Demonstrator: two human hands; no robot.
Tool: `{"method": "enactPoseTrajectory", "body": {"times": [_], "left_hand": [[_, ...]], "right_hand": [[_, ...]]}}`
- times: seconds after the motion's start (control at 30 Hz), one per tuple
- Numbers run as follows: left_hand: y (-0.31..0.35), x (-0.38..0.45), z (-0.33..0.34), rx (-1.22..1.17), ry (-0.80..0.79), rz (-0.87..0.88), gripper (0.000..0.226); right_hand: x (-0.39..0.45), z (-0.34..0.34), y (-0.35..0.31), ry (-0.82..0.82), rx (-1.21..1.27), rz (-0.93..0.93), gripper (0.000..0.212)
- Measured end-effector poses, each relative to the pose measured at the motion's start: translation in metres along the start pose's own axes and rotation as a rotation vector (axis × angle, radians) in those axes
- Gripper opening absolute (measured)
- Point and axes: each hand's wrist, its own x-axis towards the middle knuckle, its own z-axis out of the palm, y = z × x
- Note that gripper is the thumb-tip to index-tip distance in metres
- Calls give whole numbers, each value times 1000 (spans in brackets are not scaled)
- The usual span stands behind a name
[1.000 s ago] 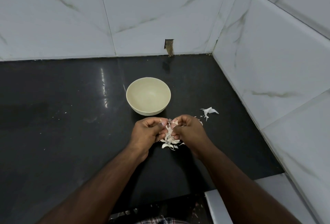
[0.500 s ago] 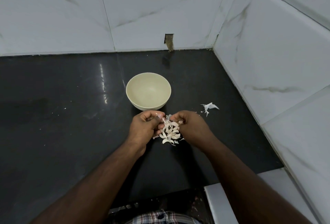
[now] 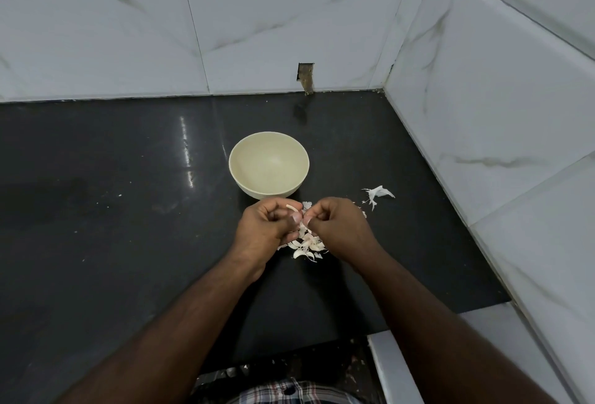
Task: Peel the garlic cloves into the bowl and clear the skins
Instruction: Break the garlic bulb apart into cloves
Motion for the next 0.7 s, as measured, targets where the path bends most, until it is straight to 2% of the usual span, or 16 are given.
{"method": "enactPoseTrajectory", "body": {"times": [0.17, 0.27, 0.5, 0.7], "left_hand": [[0, -2, -1, -8, -16, 19, 15], [-1, -1, 0, 11, -15, 43, 17], [3, -2, 3, 39, -36, 21, 19], [3, -2, 3, 108, -33, 89, 19]], "right_hand": [[0, -1, 0, -62, 339, 191, 18], [-1, -1, -1, -70, 425, 236, 19], [-4, 4, 0, -34, 455, 205, 22], [-6, 2, -3, -135, 795, 348, 19]]}}
